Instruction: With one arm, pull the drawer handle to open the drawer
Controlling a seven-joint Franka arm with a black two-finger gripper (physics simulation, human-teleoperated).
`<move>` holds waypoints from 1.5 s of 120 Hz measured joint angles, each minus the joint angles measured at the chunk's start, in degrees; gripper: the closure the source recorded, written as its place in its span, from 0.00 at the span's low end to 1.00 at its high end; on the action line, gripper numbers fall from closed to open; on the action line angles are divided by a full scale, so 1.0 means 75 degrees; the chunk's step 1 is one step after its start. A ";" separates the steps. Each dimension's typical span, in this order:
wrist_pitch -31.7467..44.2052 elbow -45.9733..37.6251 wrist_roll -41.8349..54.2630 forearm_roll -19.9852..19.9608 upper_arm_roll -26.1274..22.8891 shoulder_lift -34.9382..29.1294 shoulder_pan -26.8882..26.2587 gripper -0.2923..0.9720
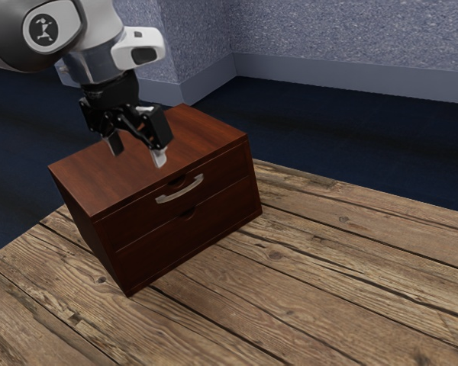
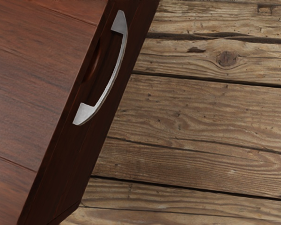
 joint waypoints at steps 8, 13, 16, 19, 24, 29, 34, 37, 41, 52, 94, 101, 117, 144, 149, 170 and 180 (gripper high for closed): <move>0.0034 0.0000 -0.0008 -0.0001 0.0000 0.0000 0.0041 0.23; 0.0050 0.0000 -0.0012 -0.0005 0.0000 0.0000 0.0063 0.23; 0.0058 0.0000 -0.0014 -0.0012 0.0000 0.0000 0.0074 0.23; 0.0066 0.0000 -0.0017 -0.0018 0.0000 0.0000 0.0082 0.23; 0.0076 0.0000 -0.0020 -0.0026 0.0000 0.0000 0.0091 0.23; 0.0084 0.0000 -0.0024 -0.0031 0.0000 0.0000 0.0093 0.23; 0.0084 0.0051 -0.0027 -0.0025 -0.0006 -0.0014 0.0094 0.23; 0.0057 0.0205 -0.0029 -0.0021 -0.0008 -0.0036 0.0087 0.23; -0.0029 0.0587 -0.0033 -0.0014 -0.0018 -0.0048 0.0081 0.23; -0.0222 0.1538 -0.0047 0.0024 -0.0049 -0.0054 0.0034 0.23; 0.0022 0.1664 -0.0091 0.0080 -0.0431 0.1281 -0.0273 0.23; 0.0053 0.1661 -0.0097 0.0083 -0.0436 0.1345 -0.0293 0.23; 0.0088 0.1654 -0.0103 0.0077 -0.0422 0.1464 -0.0209 0.23; 0.0313 0.1258 -0.0104 0.0094 -0.0408 0.1677 -0.0323 0.23; 0.0498 0.0974 -0.0089 0.0172 -0.0408 0.1617 -0.0308 0.23; 0.1383 0.0287 0.0340 0.0517 -0.0419 0.1538 -0.0313 0.23; 0.1734 -0.0123 0.0544 0.0749 -0.0402 0.1359 -0.0310 0.23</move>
